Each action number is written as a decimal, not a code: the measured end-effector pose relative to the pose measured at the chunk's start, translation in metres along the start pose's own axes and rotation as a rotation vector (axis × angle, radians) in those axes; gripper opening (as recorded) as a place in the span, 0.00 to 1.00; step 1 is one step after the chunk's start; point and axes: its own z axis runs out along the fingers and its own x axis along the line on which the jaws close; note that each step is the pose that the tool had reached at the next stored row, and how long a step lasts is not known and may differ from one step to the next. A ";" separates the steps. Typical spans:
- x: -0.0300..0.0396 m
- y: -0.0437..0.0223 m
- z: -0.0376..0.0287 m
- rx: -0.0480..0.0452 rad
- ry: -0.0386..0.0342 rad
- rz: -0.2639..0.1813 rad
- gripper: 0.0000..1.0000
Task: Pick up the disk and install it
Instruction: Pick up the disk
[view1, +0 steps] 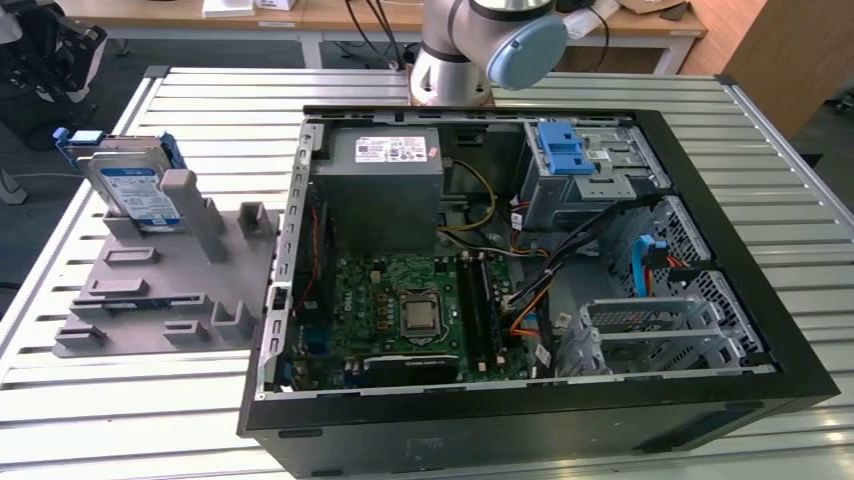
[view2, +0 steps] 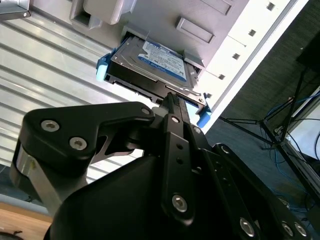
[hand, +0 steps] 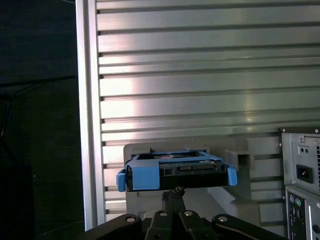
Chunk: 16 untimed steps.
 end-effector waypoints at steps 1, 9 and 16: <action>0.0000 0.0000 0.0000 0.0000 0.0001 -0.002 0.11; 0.0000 0.0000 0.0000 -0.0005 0.0010 -0.024 0.11; 0.0000 0.0000 0.0000 -0.0008 0.0019 -0.044 0.11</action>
